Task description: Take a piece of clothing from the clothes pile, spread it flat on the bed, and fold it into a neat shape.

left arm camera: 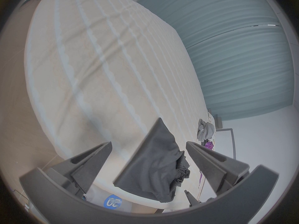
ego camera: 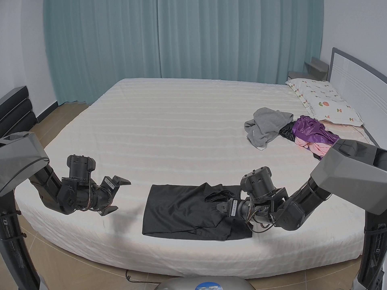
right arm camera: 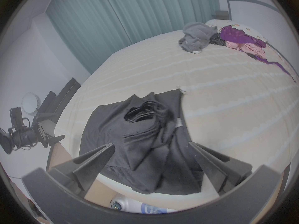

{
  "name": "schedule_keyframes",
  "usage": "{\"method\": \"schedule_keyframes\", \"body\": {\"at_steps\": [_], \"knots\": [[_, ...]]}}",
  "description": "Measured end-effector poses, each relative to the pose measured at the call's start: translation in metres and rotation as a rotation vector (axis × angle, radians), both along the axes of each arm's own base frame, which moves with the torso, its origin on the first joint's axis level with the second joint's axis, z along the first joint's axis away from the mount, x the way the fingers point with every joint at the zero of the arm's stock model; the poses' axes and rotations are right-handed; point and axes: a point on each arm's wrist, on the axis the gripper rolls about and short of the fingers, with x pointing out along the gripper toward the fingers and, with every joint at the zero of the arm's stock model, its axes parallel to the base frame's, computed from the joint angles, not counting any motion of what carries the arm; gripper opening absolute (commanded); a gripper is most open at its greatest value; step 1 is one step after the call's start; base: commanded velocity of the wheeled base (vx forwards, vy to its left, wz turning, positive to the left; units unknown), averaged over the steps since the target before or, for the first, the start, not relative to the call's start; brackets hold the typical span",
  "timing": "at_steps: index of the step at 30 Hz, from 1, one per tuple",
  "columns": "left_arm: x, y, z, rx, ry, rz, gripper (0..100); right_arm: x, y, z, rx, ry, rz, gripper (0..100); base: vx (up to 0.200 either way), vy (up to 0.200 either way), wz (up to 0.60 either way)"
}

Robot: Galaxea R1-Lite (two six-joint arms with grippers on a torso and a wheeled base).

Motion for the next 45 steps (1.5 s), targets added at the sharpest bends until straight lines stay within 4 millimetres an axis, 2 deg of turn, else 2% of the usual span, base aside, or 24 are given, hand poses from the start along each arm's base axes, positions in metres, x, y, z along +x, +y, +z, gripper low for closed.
{"method": "schedule_keyframes", "body": {"at_steps": [14, 21, 28, 36, 40, 45], "knots": [[0.0, -0.001, -0.001, 0.002, 0.003, -0.005, 100, 0.011, 0.013, -0.013, -0.198, -0.017, 0.015, 100, 0.0, 0.0, 0.0], [0.0, -0.001, -0.002, 0.004, 0.004, -0.006, 100, 0.017, 0.008, -0.024, -0.33, 0.021, -0.052, 100, 0.0, 0.0, 0.0], [0.0, -0.002, -0.002, 0.006, 0.006, -0.008, 100, 0.016, -0.009, -0.03, -0.374, 0.066, -0.096, 100, 0.0, 0.0, 0.0], [-0.001, -0.002, -0.003, 0.007, 0.007, -0.009, 100, -0.004, -0.04, -0.025, -0.407, 0.127, -0.13, 100, 0.0, 0.0, 0.0], [-0.001, -0.002, -0.003, 0.008, 0.009, -0.011, 100, -0.018, -0.057, -0.016, -0.392, 0.146, -0.143, 100, 0.0, 0.0, 0.0], [-0.002, -0.002, -0.004, 0.01, 0.011, -0.014, 100, -0.027, -0.073, 0.003, -0.27, 0.132, -0.123, 100, 0.0, 0.0, 0.0]]}}
